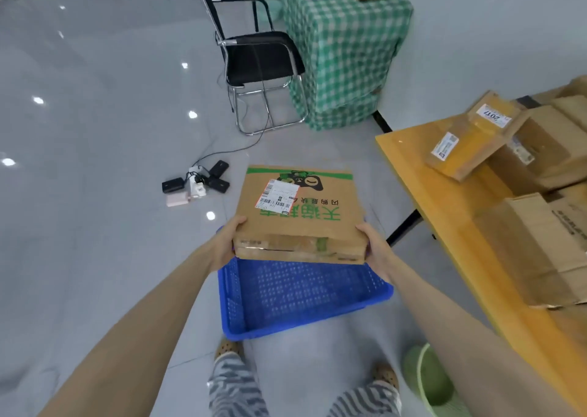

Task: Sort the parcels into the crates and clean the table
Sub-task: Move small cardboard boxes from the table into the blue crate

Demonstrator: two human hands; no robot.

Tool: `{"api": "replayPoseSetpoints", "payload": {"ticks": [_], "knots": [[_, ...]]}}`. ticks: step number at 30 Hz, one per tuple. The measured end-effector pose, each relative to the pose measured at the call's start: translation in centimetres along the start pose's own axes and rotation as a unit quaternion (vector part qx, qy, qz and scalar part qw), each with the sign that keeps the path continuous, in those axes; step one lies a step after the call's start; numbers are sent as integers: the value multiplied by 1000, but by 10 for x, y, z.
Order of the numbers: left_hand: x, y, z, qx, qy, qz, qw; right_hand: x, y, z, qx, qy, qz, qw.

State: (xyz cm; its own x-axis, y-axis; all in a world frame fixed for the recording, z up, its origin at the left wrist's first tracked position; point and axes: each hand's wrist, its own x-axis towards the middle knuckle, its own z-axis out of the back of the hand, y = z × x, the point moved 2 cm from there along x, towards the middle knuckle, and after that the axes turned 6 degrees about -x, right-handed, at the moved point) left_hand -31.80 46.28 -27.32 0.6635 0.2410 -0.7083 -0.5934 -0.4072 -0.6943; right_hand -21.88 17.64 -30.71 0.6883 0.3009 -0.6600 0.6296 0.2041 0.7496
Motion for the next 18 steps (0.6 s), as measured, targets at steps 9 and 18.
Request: {"api": "replayPoseSetpoints", "payload": {"ticks": [9, 18], "knots": [[70, 133, 34, -38, -53, 98, 993, 59, -109, -10, -98, -50, -80, 991], [142, 253, 88, -49, -91, 154, 983, 125, -222, -42, -174, -98, -127, 972]]}}
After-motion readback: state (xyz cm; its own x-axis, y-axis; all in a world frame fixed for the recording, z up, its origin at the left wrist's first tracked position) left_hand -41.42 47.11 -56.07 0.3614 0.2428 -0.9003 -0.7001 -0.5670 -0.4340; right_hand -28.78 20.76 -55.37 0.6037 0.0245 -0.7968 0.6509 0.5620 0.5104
